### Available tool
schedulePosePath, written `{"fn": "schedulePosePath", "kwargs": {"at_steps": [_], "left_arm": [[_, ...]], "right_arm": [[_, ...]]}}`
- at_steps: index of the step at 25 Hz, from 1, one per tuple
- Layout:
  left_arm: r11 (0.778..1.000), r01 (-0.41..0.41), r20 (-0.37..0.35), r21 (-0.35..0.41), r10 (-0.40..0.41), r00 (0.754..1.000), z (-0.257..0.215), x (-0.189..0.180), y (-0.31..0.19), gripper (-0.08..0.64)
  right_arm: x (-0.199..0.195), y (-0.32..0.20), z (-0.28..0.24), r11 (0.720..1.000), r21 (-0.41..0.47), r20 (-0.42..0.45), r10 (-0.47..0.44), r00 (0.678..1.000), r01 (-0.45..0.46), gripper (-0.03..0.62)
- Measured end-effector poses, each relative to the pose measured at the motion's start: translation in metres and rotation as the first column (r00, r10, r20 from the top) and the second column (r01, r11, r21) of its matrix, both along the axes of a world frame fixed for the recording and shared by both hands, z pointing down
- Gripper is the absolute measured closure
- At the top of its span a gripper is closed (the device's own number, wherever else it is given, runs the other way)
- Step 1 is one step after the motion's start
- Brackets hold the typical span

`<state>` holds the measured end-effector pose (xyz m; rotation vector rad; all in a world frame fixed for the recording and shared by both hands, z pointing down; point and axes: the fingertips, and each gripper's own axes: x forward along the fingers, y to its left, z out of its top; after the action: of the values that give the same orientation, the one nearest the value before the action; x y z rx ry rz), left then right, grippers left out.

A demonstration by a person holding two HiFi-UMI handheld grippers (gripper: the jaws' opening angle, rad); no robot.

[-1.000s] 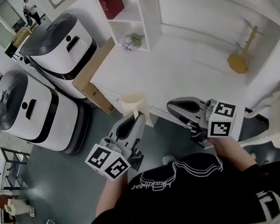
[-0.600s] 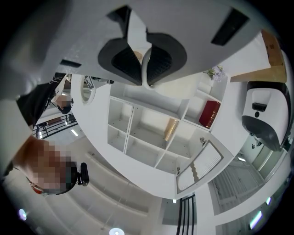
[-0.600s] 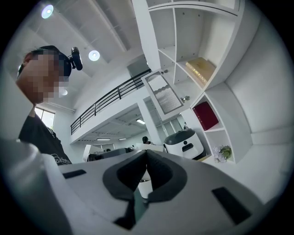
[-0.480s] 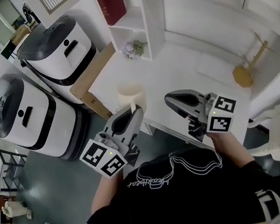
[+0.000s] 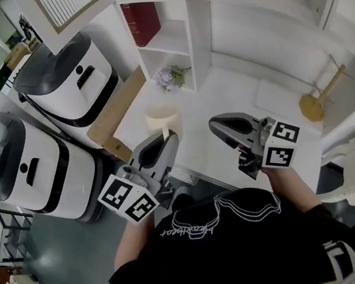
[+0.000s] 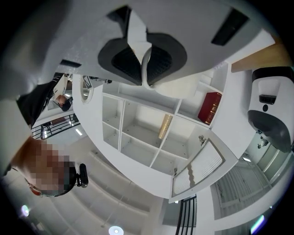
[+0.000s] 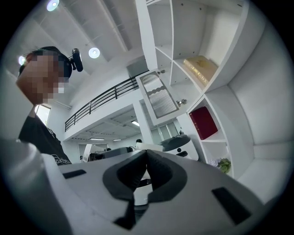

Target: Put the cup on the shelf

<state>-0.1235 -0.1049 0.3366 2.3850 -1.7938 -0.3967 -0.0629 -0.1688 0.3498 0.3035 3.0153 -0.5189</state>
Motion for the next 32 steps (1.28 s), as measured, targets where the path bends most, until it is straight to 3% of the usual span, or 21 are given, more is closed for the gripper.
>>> {"fn": "schedulePosePath", "kwargs": {"at_steps": [8,15,32], "left_arm": [[0.993,-0.115,-0.016,0.014,0.116,0.993,-0.012,-0.068,-0.047,0.522],[0.976,-0.212,0.044,0.056,0.209,0.977,-0.038,-0.115,-0.08,0.522],[0.906,-0.378,0.072,0.189,0.371,0.926,-0.097,-0.182,-0.15,0.52]], "right_arm": [[-0.058,-0.04,-0.017,0.992,0.019,-0.001,0.127,0.992,-0.127,0.586],[-0.098,-0.066,-0.031,0.972,0.036,0.004,0.232,0.973,-0.232,0.586],[-0.129,-0.106,-0.034,0.892,0.068,-0.011,0.448,0.894,-0.446,0.586]]}}
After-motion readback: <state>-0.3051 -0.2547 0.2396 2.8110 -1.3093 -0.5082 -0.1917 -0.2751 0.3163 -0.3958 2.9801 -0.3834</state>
